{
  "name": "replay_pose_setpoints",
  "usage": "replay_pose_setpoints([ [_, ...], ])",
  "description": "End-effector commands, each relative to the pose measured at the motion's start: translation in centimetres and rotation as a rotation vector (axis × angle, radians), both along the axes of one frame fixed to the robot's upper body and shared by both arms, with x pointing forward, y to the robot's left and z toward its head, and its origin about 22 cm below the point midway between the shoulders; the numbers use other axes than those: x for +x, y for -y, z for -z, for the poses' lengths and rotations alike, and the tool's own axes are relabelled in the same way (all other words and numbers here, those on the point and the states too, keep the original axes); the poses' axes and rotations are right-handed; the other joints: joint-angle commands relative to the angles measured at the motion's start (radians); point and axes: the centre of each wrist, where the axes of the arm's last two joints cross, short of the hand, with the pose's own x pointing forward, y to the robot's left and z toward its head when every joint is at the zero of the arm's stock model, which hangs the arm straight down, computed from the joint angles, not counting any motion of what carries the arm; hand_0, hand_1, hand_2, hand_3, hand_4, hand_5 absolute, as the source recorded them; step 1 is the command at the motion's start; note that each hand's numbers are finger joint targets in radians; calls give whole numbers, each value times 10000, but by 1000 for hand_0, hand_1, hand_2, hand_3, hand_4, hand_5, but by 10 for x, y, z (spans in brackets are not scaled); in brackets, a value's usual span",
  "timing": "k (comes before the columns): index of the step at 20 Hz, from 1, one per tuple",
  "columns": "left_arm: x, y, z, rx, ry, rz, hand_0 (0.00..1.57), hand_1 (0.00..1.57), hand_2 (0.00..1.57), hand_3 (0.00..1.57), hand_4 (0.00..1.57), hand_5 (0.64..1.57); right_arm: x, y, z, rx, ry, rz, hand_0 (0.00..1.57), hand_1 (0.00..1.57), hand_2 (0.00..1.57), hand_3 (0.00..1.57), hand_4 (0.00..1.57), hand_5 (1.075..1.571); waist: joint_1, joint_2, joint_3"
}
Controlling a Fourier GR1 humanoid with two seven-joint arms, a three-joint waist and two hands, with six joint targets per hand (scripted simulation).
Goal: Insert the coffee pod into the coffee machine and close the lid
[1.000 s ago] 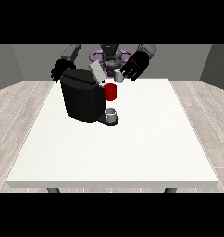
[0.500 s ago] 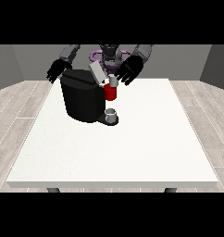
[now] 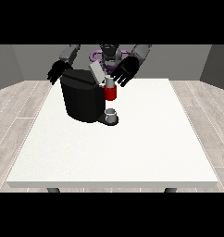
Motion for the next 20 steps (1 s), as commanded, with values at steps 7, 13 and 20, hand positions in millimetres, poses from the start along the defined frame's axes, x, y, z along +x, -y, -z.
replay_pose_setpoints([
  [7,0,2,-1,-56,-325,485,1204,1204,1279,1208,521,1571,-8,7,20,248,18,407,0,0,0,0,513,1571,273,-80,0],
  [13,1,11,9,366,118,106,1208,1208,1265,1191,493,1571,1,17,5,154,322,430,0,0,0,0,457,1571,162,375,0],
  [20,3,12,8,-37,-52,-77,1220,1220,1252,1152,467,1571,-4,-1,7,245,565,75,0,0,0,0,446,1571,-135,557,-1],
])
